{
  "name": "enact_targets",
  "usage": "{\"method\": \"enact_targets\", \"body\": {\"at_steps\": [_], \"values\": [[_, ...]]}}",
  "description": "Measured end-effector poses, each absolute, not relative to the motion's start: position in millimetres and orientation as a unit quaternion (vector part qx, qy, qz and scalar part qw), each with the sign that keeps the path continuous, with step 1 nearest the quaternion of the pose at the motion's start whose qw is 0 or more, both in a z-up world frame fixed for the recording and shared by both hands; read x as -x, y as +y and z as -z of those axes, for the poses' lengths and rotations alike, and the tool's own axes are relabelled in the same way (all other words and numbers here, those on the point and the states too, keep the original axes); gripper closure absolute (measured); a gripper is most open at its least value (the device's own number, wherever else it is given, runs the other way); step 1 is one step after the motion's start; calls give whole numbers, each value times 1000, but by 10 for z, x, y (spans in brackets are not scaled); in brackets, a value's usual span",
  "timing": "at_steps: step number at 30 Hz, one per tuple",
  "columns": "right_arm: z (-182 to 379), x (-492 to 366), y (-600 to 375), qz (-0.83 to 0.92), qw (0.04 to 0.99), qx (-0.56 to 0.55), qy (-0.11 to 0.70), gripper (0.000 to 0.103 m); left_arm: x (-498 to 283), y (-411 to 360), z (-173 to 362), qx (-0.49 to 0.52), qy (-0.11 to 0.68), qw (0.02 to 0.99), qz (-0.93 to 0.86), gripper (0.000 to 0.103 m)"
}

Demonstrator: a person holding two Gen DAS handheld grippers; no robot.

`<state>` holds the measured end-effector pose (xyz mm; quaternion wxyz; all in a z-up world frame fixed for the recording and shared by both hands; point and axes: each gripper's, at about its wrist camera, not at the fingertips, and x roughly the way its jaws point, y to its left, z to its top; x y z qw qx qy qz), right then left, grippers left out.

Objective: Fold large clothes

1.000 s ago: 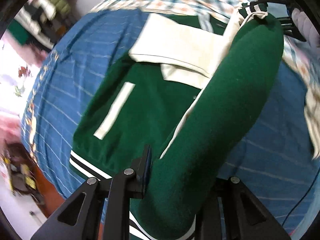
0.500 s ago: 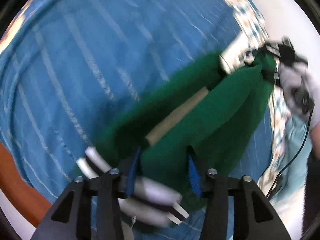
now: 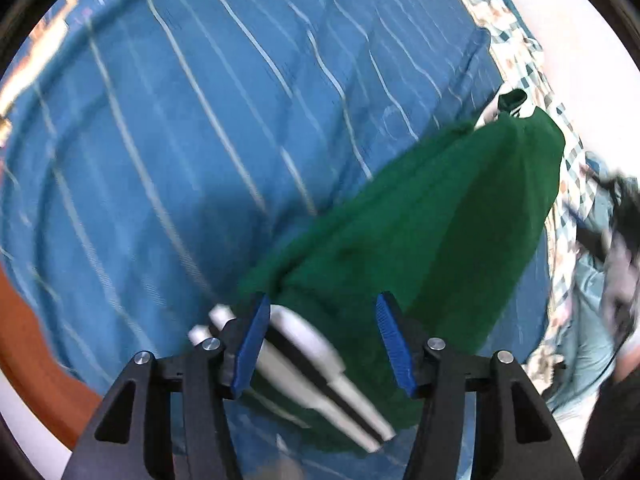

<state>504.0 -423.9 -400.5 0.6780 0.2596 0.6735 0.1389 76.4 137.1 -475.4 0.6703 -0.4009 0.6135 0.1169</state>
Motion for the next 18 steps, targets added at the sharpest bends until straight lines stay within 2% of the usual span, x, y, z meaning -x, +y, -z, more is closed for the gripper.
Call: {"method": "enact_targets", "body": {"at_steps": [2, 4, 6, 8, 13, 16, 17, 18], "values": [[4120, -4975, -4707, -116, 677, -254, 680, 31, -868, 1244, 4876, 366, 620, 681, -131, 52], [4309, -4933, -5126, -97, 672, -256, 688, 29, -908, 1198, 4935, 327, 622, 694, -155, 73], [4543, -4970, -5297, -91, 669, -266, 689, 22, -862, 1271, 4945, 334, 614, 695, -169, 81], [4763, -5045, -5479, -104, 660, -291, 685, 18, -768, 1387, 4901, 357, 601, 695, -168, 84], [5478, -5558, -5485, -164, 623, -364, 673, 15, -810, 1378, 4905, 322, 619, 699, -158, 84], [5530, -5754, -5396, -176, 639, -376, 647, 13, -856, 1424, 4938, 329, 622, 693, -161, 84], [5474, -5756, -5366, -188, 652, -369, 635, 26, -897, 1427, 4939, 327, 622, 693, -161, 84], [5420, -5743, -5333, -192, 664, -356, 628, 43, -924, 1442, 4937, 320, 624, 695, -158, 85]]}}
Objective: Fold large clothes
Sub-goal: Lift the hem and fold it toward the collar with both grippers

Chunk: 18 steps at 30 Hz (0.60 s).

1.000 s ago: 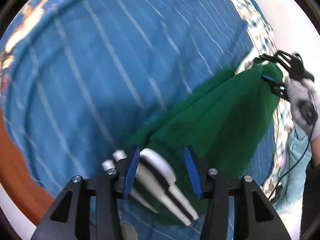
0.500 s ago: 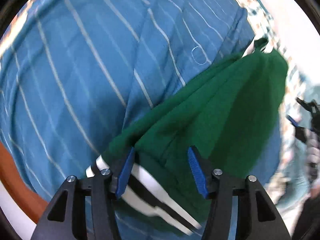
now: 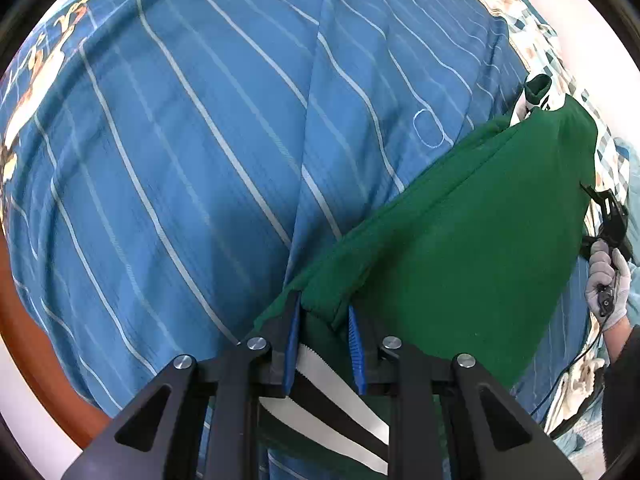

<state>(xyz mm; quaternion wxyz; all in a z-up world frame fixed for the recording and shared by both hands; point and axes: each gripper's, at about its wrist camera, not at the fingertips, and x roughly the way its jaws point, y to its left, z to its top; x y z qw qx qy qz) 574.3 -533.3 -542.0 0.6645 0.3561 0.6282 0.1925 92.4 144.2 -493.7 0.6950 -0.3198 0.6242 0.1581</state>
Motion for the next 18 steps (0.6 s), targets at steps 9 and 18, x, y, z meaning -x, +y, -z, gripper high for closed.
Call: {"method": "enact_targets", "body": {"at_steps": [9, 18], "values": [[4939, -5206, -5679, -145, 660, -473, 566, 86, -1460, 1589, 4889, 220, 637, 728, -125, 87], [4564, -2765, -6696, 40, 610, -579, 540, 88, -2383, 1801, 4809, 107, 667, 737, 8, 81]]}}
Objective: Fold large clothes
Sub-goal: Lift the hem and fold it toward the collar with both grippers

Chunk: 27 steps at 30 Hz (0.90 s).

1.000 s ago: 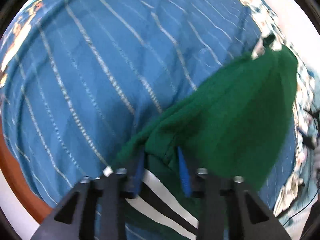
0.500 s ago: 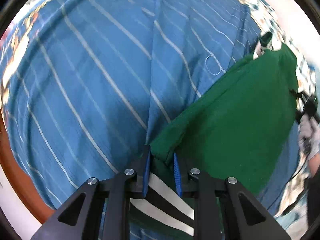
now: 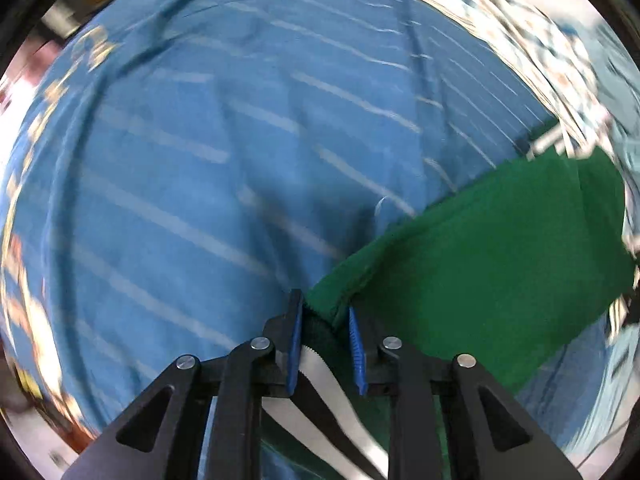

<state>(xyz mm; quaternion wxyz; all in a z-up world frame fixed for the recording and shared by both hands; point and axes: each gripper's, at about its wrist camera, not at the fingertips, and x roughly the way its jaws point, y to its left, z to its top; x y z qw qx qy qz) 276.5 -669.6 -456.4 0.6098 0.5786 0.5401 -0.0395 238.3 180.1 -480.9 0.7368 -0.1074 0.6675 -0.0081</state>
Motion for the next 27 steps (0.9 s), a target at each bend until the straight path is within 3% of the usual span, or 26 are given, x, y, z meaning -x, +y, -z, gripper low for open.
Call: {"method": "enact_targets", "body": {"at_steps": [3, 5, 6, 7, 8, 9, 15, 20, 23, 25, 27], "values": [[4707, -2159, -6826, 92, 584, -569, 571, 84, -2603, 1750, 4767, 109, 665, 738, 38, 79], [4833, -2041, -6879, 107, 578, -549, 594, 71, -2681, 1728, 4675, 125, 643, 755, 28, 75], [4880, -2030, -6906, 116, 582, -529, 607, 65, -2659, 1749, 4630, 133, 634, 761, 24, 66], [4888, -2049, -6924, 124, 591, -503, 619, 50, -2654, 1778, 4562, 154, 618, 771, 10, 47], [4858, -2075, -6932, 130, 602, -478, 627, 39, -2654, 1812, 4534, 168, 609, 775, 1, 35], [4812, -2090, -6943, 128, 610, -465, 628, 37, -2596, 1880, 4462, 198, 591, 782, -18, 21], [4200, -2161, -6784, 70, 678, -306, 664, 29, -2072, 2040, 4320, 262, 545, 786, -128, 21], [3729, -2493, -6603, 18, 729, -223, 647, 28, -1861, 1848, 4800, 273, 573, 756, -162, 21], [3692, -3008, -6373, -8, 755, -159, 636, 16, -1952, 1722, 5071, 236, 582, 758, -177, 27], [3693, -3373, -6278, -17, 767, -116, 631, 15, -2003, 1667, 5113, 229, 573, 769, -166, 75], [3704, -3679, -6354, -34, 776, -84, 624, 15, -2008, 1630, 5057, 229, 567, 776, -155, 90]]}}
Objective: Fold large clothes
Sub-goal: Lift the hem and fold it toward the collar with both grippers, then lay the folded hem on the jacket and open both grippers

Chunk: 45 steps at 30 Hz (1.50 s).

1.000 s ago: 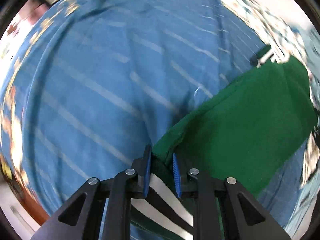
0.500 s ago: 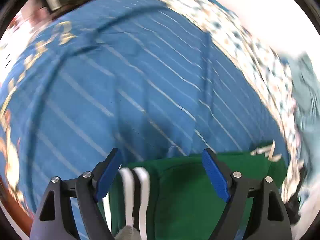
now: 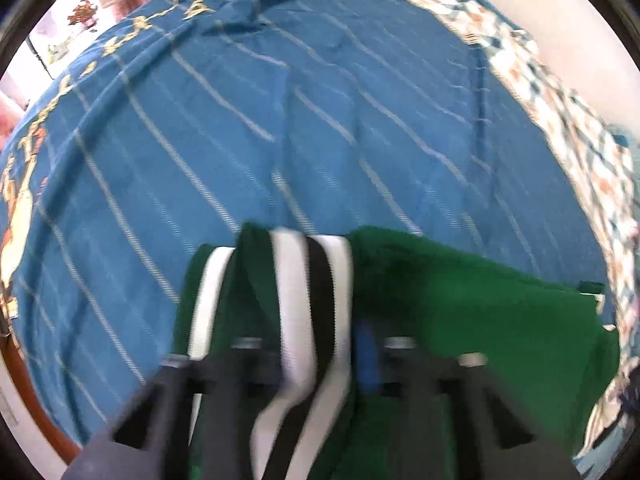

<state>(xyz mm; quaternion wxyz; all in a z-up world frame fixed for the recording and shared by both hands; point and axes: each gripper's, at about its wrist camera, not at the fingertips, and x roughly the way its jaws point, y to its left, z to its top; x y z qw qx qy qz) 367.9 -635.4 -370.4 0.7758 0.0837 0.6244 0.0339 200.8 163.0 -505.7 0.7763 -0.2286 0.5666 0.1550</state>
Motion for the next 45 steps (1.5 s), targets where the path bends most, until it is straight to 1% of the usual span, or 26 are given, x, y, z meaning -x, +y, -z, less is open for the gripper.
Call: {"method": "enact_targets", "body": {"at_steps": [1, 4, 7, 8, 9, 10, 11, 13, 16, 18, 20, 24, 27, 28, 29, 30, 31, 32, 33, 35, 36, 37, 39, 40, 43, 45], "values": [[3782, -3856, -6314, -47, 773, -69, 628, 15, -1997, 1596, 4990, 215, 561, 784, -158, 93], [4053, -4237, -6349, -79, 761, -55, 642, 14, -1946, 1604, 4887, 216, 550, 791, -159, 94], [4428, -4603, -6204, -136, 718, -106, 674, 15, -1875, 1698, 4890, 230, 550, 787, -158, 94], [4543, -4693, -6143, -158, 695, -126, 690, 32, -1873, 1703, 4908, 229, 552, 786, -157, 94], [4566, -4726, -6081, -164, 694, -114, 692, 60, -1879, 1700, 4916, 227, 552, 787, -158, 94], [4548, -4743, -6007, -155, 700, -86, 692, 92, -1881, 1700, 4918, 226, 553, 786, -158, 94], [4459, -4731, -5933, -161, 714, -67, 678, 94, -1887, 1705, 4914, 225, 554, 785, -162, 94], [4242, -4697, -5888, -170, 737, -71, 650, 95, -1863, 1739, 4896, 231, 551, 784, -167, 94], [3849, -4657, -5931, -184, 766, -117, 605, 95, -1799, 1831, 4904, 249, 547, 781, -171, 94], [3721, -4661, -5920, -188, 775, -129, 589, 95, -1778, 1847, 4919, 248, 549, 779, -172, 94], [3825, -4762, -5876, -174, 775, -126, 595, 95, -1800, 1845, 4948, 244, 553, 778, -170, 94], [4312, -5033, -5867, -137, 758, -144, 621, 95, -1891, 1900, 5084, 266, 558, 768, -169, 93], [4755, -5167, -5831, -102, 724, -163, 663, 94, -1980, 1966, 5277, 281, 575, 751, -162, 87], [4820, -5200, -5839, -88, 715, -163, 674, 86, -1992, 1987, 5303, 288, 578, 747, -159, 86], [4816, -5214, -5835, -72, 714, -156, 678, 69, -1991, 2004, 5295, 291, 579, 745, -157, 86], [4771, -5208, -5819, -58, 721, -143, 675, 61, -1989, 2012, 5273, 291, 582, 743, -154, 85], [4694, -5187, -5816, -48, 730, -132, 668, 54, -1981, 2011, 5225, 285, 587, 743, -152, 82], [4477, -5102, -5830, -41, 752, -117, 647, 53, -1960, 2007, 5170, 277, 588, 744, -152, 80], [4371, -5060, -5831, -39, 763, -115, 635, 52, -1925, 1995, 5101, 267, 586, 749, -155, 75], [4048, -4857, -5837, -37, 784, -119, 608, 50, -1837, 1963, 4938, 242, 580, 760, -169, 54], [3917, -4731, -5794, -53, 787, -133, 600, 50, -1765, 1959, 4831, 234, 571, 766, -179, 29], [3902, -4647, -5703, -77, 779, -145, 604, 50, -1716, 1980, 4771, 234, 564, 770, -187, 15], [4010, -4559, -5463, -144, 742, -169, 633, 50, -1585, 2048, 4650, 241, 550, 771, -214, 15], [4169, -4525, -5257, -168, 717, -163, 656, 50, -1498, 2078, 4591, 245, 541, 770, -231, 15], [4698, -4509, -4779, -168, 688, -112, 697, 57, -1257, 2115, 4519, 262, 532, 757, -274, 15], [5039, -4565, -4567, -144, 682, -75, 713, 56, -1057, 2048, 4529, 283, 532, 746, -285, 15]]}}
